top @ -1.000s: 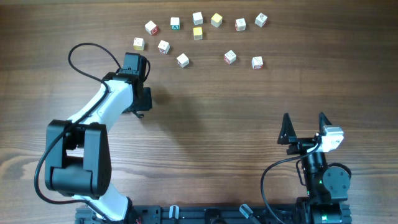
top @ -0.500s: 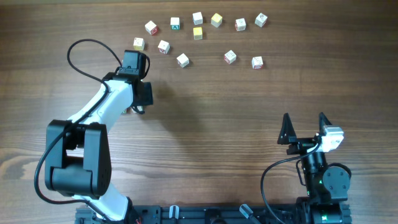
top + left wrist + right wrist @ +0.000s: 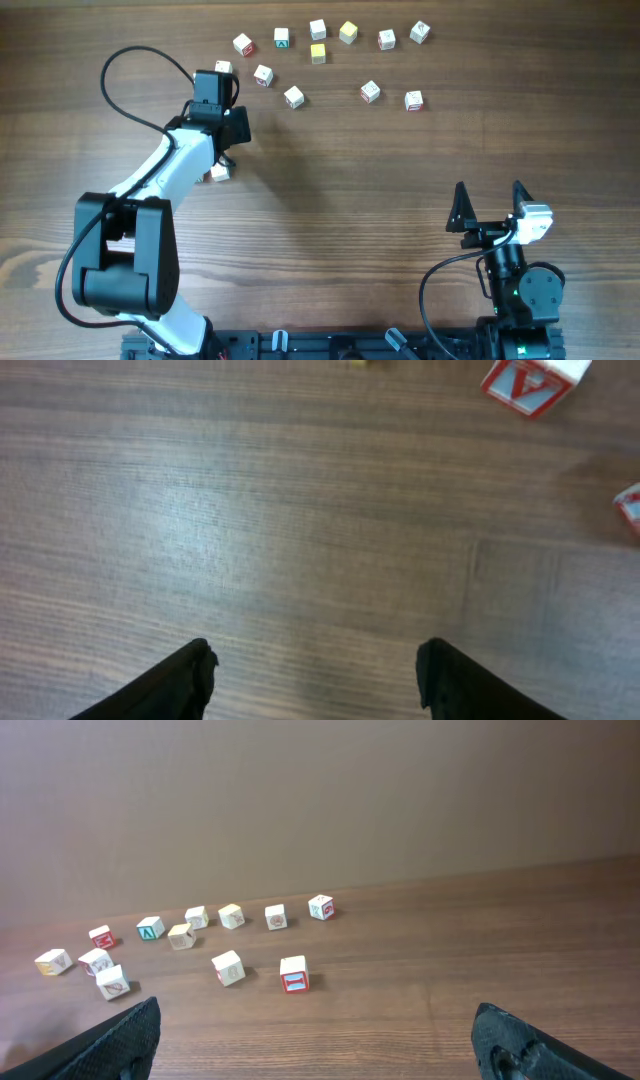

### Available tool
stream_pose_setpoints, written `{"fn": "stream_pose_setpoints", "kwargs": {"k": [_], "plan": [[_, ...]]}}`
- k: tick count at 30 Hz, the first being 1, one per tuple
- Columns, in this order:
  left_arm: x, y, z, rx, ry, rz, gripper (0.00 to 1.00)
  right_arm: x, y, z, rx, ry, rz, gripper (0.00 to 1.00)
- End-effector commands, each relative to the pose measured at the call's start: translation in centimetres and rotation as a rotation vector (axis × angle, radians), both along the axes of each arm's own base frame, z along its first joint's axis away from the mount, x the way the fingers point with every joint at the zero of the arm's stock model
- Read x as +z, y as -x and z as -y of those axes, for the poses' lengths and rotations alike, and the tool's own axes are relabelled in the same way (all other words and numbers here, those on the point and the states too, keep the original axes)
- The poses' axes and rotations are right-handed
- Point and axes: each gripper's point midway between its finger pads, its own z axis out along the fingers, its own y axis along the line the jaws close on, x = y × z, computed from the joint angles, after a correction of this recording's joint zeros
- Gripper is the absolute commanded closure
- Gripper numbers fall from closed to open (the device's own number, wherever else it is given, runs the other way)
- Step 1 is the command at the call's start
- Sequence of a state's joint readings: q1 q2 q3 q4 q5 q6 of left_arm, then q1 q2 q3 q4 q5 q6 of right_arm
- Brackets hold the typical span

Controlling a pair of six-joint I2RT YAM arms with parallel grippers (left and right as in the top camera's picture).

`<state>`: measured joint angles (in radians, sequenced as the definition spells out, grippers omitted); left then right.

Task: Form a horizontal line

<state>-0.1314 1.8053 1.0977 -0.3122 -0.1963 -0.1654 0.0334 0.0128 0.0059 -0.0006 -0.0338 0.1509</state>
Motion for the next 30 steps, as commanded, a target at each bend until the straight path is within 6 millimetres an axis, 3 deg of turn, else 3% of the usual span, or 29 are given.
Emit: {"fn": "stream_pose_setpoints", "kwargs": {"k": [1,15,22,30], "plan": [[1.4,-1.6,0.2,-0.005,0.008,0.045,0.3,0.1,0.0,-0.1,0.009,0.018,0.008,0.0],[6.8,-4.7,6.3,-0.139,0.089,0.172,0.24,0.1,0.0,-0.1,0.009,0.017,0.008,0.0],[10.2,-6.1,10.8,-0.22,0.119,0.285,0.09,0.1,0.0,-0.1,0.009,0.017,0.008,0.0],[11.2,-7.4,14.5,-0.297,0.189,0.381,0.0,0.1,0.0,-0.1,0.009,0.017,0.008,0.0]]}}
